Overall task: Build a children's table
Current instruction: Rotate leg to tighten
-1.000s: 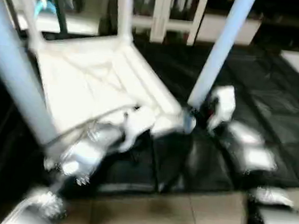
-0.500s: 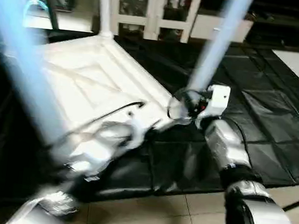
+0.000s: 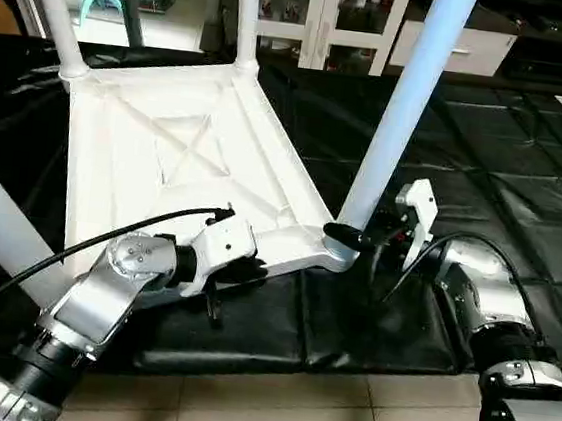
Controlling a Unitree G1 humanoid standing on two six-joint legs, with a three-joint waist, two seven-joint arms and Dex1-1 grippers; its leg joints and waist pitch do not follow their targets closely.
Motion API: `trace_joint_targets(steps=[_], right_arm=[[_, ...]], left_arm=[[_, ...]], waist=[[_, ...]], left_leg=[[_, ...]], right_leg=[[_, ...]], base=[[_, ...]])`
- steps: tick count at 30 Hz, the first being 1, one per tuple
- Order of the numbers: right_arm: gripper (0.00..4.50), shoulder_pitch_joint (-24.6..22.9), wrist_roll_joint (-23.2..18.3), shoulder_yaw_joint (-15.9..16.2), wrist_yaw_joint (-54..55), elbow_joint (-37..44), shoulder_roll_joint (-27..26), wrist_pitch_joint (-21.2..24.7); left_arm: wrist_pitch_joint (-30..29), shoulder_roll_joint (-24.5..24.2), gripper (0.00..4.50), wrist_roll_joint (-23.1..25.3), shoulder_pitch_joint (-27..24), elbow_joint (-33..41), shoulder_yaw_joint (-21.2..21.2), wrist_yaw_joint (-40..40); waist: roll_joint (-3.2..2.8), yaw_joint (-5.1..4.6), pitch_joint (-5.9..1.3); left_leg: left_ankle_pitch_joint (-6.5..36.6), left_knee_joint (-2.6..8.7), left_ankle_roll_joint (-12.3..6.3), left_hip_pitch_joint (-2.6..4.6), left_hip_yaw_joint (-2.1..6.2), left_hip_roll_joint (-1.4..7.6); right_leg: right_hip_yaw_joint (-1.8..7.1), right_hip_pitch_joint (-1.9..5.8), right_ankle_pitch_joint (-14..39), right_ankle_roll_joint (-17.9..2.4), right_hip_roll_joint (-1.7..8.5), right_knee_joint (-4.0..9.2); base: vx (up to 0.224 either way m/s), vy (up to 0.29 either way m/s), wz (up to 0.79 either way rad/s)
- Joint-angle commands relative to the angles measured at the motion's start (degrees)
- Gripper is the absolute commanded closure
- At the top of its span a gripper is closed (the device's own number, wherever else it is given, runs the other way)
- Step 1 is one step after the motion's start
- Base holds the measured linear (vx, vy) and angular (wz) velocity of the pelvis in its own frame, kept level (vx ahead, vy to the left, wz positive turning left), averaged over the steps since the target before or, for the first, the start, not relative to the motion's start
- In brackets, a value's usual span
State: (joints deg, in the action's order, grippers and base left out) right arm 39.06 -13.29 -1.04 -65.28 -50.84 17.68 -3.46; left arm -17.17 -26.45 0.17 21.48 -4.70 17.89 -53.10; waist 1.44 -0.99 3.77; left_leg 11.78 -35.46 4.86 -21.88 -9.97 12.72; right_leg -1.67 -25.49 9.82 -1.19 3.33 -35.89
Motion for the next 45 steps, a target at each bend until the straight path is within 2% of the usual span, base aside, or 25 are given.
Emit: trace_joint_targets(steps=[1,4,7,11,13,14,15,16,17,18,22,27,28,30,31,33,34,36,37,38,39,41,42,44,45], right_arm=[[2.13,1.2,-0.7,-0.9,0.3,0.4,1.0,0.1],[2.38,1.0,-0.3,-1.1,-0.3,0.2,0.7,0.8],[2.42,0.7,0.1,-1.0,0.8,0.0,0.3,0.9],[2.45,0.5,1.5,-1.5,9.6,-2.2,-1.1,2.5],[2.48,0.4,2.8,-1.9,17.2,-4.3,-2.7,3.3],[2.48,0.4,3.3,-2.1,21.1,-5.5,-3.7,4.3],[2.49,0.5,3.6,-2.3,24.2,-6.4,-4.7,4.7],[2.49,0.7,3.9,-2.8,29.6,-8.0,-6.7,6.0],[2.50,0.7,3.9,-2.8,29.6,-8.0,-6.7,6.0],[2.50,1.4,3.5,-4.4,39.3,-10.3,-9.9,6.4],[2.50,2.3,3.5,-6.2,55.0,-13.2,-17.0,2.4],[2.51,3.1,4.2,-5.0,55.5,-13.6,-21.5,-0.5],[2.51,3.5,3.4,-5.5,53.9,-13.4,-21.8,-0.8],[2.51,4.6,0.4,-7.6,46.7,-12.2,-21.9,-1.5],[2.16,4.8,0.2,-7.6,44.3,-11.6,-21.1,-1.8],[1.78,5.5,0.7,-7.1,39.8,-9.8,-17.4,-3.3],[1.78,5.5,0.7,-7.1,39.8,-9.8,-17.4,-3.3],[1.55,5.4,1.7,-4.9,32.4,-7.1,-13.0,-4.7],[1.44,5.3,1.8,-4.6,31.5,-6.8,-12.6,-4.7],[1.37,5.2,1.4,-4.1,27.7,-5.6,-11.0,-3.5],[1.31,5.2,1.2,-4.1,25.1,-5.1,-10.0,-2.6],[1.13,4.9,1.2,-3.5,21.1,-3.8,-8.3,-2.2],[1.13,4.1,1.2,-2.6,16.0,-2.0,-6.1,-1.7],[1.13,2.9,1.1,-1.4,8.7,0.5,-3.0,-1.0],[1.13,2.6,0.9,-1.2,6.5,0.8,-2.2,-0.8]], left_arm=[[2.2,0.7,4.50,-1.4,0.2,3.0,1.2,-2.4],[2.2,0.5,4.50,-1.0,0.4,2.6,0.8,-1.9],[2.4,0.0,4.50,-1.2,0.4,2.4,0.9,-1.9],[-0.6,0.5,4.50,-0.1,0.6,2.2,1.5,-0.7],[-3.8,2.2,4.50,1.0,1.5,0.9,2.1,1.4],[-6.9,3.8,4.50,1.6,2.3,-0.2,2.2,3.5],[-8.4,5.2,4.50,2.2,3.0,-1.5,2.3,5.3],[-11.2,8.1,4.50,3.1,4.6,-4.0,2.1,9.0],[-11.2,8.1,4.50,3.1,4.6,-4.0,2.1,9.0],[-15.2,12.7,4.50,4.0,7.3,-8.1,0.8,15.2],[-18.3,21.6,4.50,4.5,13.1,-15.7,-3.0,27.5],[-18.2,23.5,4.50,5.0,14.8,-16.0,-2.8,27.9],[-17.9,23.1,4.50,5.1,14.7,-15.7,-2.7,27.4],[-17.0,21.2,4.50,5.4,13.8,-15.0,-2.4,26.0],[-15.8,20.0,4.50,5.7,13.1,-14.5,-1.7,24.7],[-11.4,15.8,4.50,5.8,10.4,-12.3,0.4,19.6],[-11.4,15.8,4.50,5.8,10.4,-12.3,0.4,19.6],[-6.6,11.4,4.50,4.5,6.8,-7.9,1.6,13.2],[-6.2,11.0,4.50,4.3,6.5,-7.3,1.7,12.5],[-3.6,9.0,4.50,3.5,4.9,-5.1,2.3,9.2],[-2.1,7.7,4.50,2.9,3.9,-3.7,2.7,7.2],[-2.1,5.6,4.50,2.0,2.4,-1.3,3.3,4.2],[-1.9,3.6,4.50,0.9,1.0,1.0,3.7,1.6],[-1.5,1.1,4.50,-0.8,-1.0,4.2,4.1,-1.8],[-1.2,0.8,4.50,-1.6,-1.4,4.9,4.0,-2.4]], waist=[[-0.25,-0.02,-4.36],[-0.25,0.02,-4.30],[-0.37,0.01,-4.26],[-0.41,-0.18,-4.20],[-0.43,-0.29,-4.03],[-0.61,-0.47,-3.70],[-0.49,-0.66,-3.45],[-0.39,-0.81,-3.33],[-0.41,-0.88,-3.22],[-0.59,-0.87,-3.42],[-0.44,-1.08,-3.44],[-0.16,-1.00,-3.55],[-0.19,-1.01,-3.57],[-0.08,-1.03,-3.59],[-0.18,-1.05,-3.68],[-0.11,-1.30,-3.89],[-0.06,-1.50,-3.86],[-0.33,-2.01,-3.82],[-0.36,-2.11,-4.03],[-0.59,-2.04,-4.01],[-0.59,-1.96,-3.93],[-0.71,-1.85,-3.85],[-0.86,-1.56,-3.88],[-0.65,-1.21,-3.86],[-0.72,-1.21,-3.83]], left_leg=[[2.5,3.49,-8.38,0.89,-0.93,0.35],[3.1,3.49,-7.74,0.91,-0.94,0.39],[3.7,3.54,-7.08,0.87,-0.89,0.41],[3.7,3.62,-6.21,0.83,-0.85,0.42],[5.1,3.71,-5.15,0.88,-0.83,0.38],[7.4,3.86,-3.81,1.00,-0.86,0.32],[9.3,4.05,-2.91,1.03,-0.85,0.31],[12.2,4.16,-1.13,1.15,-0.65,0.18],[13.2,4.15,-0.29,1.28,-0.62,0.05],[14.5,4.10,0.75,1.63,-0.47,0.00],[17.5,4.11,2.22,2.02,-0.37,-0.39],[19.2,4.40,0.34,1.39,-0.05,-0.52],[19.6,4.38,0.15,1.50,-0.08,-0.46],[19.7,4.52,-0.23,1.28,0.01,-0.43],[19.0,4.53,-0.55,1.21,0.00,-0.28],[15.8,4.65,-1.46,0.35,0.08,-0.12],[15.8,4.73,-1.84,0.22,0.15,-0.06],[15.1,4.53,-2.50,0.12,0.07,-0.10],[13.0,4.39,-2.89,-0.10,0.08,0.04],[11.1,4.22,-3.53,0.16,-0.19,0.13],[10.4,4.20,-4.19,0.25,-0.26,0.27],[10.0,4.29,-4.40,0.30,-0.33,0.38],[9.8,4.21,-4.51,0.74,-0.43,0.55],[8.1,4.28,-5.23,0.53,-0.44,0.62],[7.5,4.27,-5.68,0.58,-0.57,0.65]], right_leg=[[1.65,4.29,-2.0,-18.7,2.63,2.90],[1.47,4.27,-0.7,-18.3,2.67,2.97],[1.39,4.32,0.3,-18.0,2.74,3.05],[1.37,4.30,0.6,-17.8,2.73,3.04],[1.36,4.21,3.0,-17.3,2.77,3.33],[1.38,4.01,6.5,-16.8,2.78,3.79],[1.37,3.97,9.4,-16.2,2.79,4.13],[1.29,4.05,15.1,-14.6,2.87,4.52],[1.29,3.87,17.5,-13.8,2.85,4.80],[1.30,3.75,19.9,-12.5,2.91,5.15],[0.99,3.00,22.7,-9.5,2.58,5.90],[0.67,3.25,22.8,-8.0,2.50,6.05],[0.64,3.07,22.9,-7.9,2.50,6.14],[0.59,3.28,22.6,-8.0,2.52,6.00],[0.73,3.28,20.9,-8.6,2.60,5.90],[0.82,4.01,15.5,-10.3,2.78,5.22],[0.73,4.14,15.0,-10.7,2.74,5.09],[0.81,4.22,15.1,-11.7,2.90,5.16],[0.89,4.54,13.0,-12.6,3.01,4.88],[1.01,4.14,10.4,-13.8,2.91,4.73],[1.03,4.20,9.0,-14.9,2.90,4.56],[1.04,4.16,8.2,-15.6,2.88,4.38],[1.06,4.06,7.5,-16.2,2.89,4.24],[1.05,4.48,4.5,-16.8,2.83,3.76],[1.07,4.30,3.3,-17.0,2.76,3.61]], base=[[0.000,0.000,0.00],[0.000,0.000,0.00],[0.000,0.000,0.00],[0.000,0.000,0.00],[0.000,0.000,0.00],[0.000,0.000,0.00],[0.000,0.000,0.00],[0.000,0.000,0.00],[0.000,0.000,0.00],[0.000,0.000,0.00],[0.000,0.000,0.00],[0.000,0.000,0.00],[0.000,0.000,0.00],[0.000,0.000,0.00],[0.000,0.000,0.00],[0.000,0.000,0.00],[0.000,0.000,0.00],[0.000,0.000,0.00],[0.000,0.000,0.00],[0.000,0.000,0.00],[0.000,0.000,0.00],[0.000,0.000,0.00],[0.000,0.000,0.00],[0.000,0.000,0.00],[0.000,0.000,0.00]])
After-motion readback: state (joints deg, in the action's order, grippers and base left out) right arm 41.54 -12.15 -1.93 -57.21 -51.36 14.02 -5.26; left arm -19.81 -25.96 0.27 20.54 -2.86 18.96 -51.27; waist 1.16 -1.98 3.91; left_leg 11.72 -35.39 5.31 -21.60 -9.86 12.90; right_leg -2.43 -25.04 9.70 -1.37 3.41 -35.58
